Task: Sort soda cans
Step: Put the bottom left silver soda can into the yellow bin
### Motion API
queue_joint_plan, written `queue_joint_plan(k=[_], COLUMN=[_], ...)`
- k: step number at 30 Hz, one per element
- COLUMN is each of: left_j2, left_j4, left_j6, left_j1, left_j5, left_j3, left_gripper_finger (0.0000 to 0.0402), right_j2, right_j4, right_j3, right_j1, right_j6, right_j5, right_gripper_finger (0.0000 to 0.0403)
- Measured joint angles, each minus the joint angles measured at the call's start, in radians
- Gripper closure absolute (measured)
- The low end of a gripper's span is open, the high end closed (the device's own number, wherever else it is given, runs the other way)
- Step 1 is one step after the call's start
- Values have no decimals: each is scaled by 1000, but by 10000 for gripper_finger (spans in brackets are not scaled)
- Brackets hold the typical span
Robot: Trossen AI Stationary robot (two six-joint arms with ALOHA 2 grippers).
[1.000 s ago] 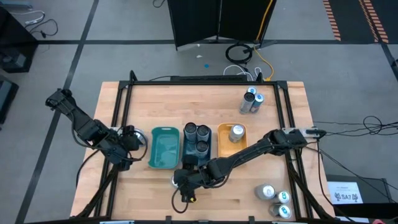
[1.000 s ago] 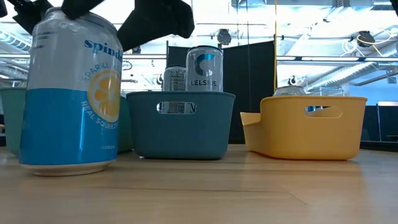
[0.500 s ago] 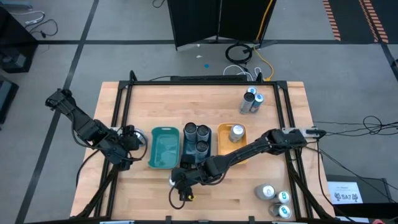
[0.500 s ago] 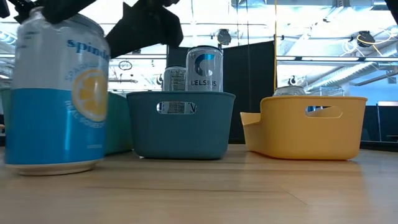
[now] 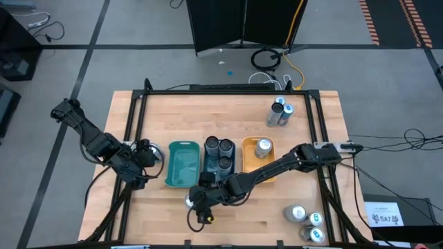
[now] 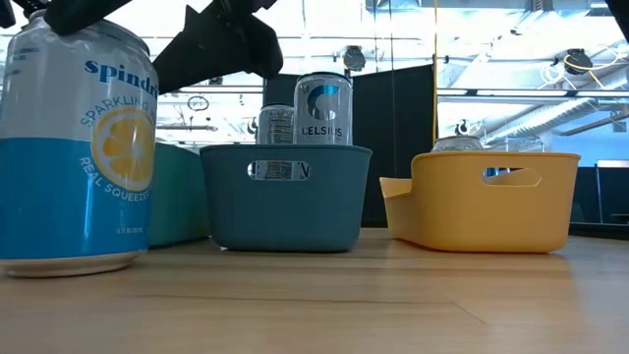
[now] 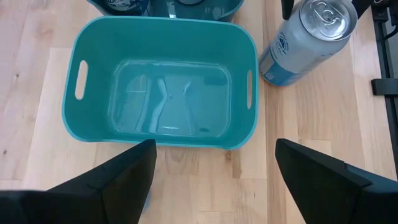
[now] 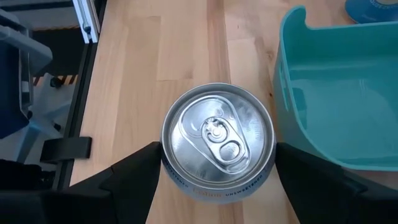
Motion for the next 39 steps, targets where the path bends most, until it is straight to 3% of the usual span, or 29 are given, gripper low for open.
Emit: queue_joint_plan(k=[10, 23, 39], left_j2=[0, 0, 0], left_j4=[0, 0, 9], left_j6=[0, 0, -2], left_j1=[0, 0, 0], left_j5=[0, 0, 0], left_j3=[0, 0, 0], left_gripper_finger=[63, 63, 63], right_j2=[-1, -1, 12], right_j4=[1, -4, 66], right_j3=[0, -2, -1], right_j1=[0, 0, -6], right_j6=[7, 55, -51], right_j5=[0, 1, 0], right_gripper_finger=[96, 25, 23])
